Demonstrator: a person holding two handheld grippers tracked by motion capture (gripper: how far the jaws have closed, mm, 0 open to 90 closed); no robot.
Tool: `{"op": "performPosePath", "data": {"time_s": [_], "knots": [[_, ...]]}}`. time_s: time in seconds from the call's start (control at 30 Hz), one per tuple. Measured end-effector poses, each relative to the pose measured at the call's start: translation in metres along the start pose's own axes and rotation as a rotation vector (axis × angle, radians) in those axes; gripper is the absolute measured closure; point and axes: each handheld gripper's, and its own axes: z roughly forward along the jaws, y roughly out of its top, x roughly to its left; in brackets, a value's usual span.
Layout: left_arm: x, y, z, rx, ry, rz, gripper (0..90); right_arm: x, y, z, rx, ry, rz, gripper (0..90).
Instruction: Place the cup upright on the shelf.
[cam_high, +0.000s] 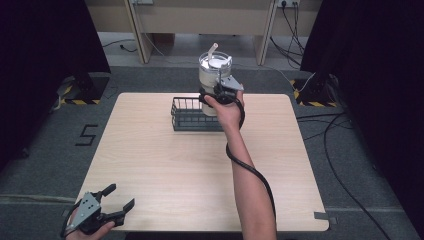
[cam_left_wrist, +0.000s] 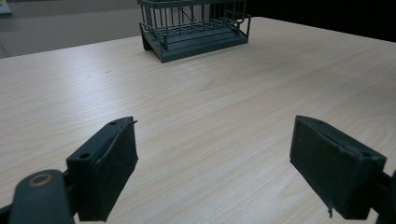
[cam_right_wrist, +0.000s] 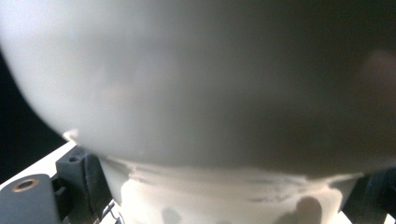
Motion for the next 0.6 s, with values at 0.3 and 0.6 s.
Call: {"op": "performPosePath", "data": {"time_s": [0.3, 0.6], "knots": [[0.001, 0.0, 0.0, 0.002, 0.004, -0.002, 14.3, -0.003, 0.006, 0.013, -0.001, -0.006, -0.004, 10.3], [0.002, 0.0, 0.0, -0.001, 0.003, -0.005, 14.3, -0.005, 0.004, 0.025, 0.004, -0.018, 0.012, 10.2]]}}
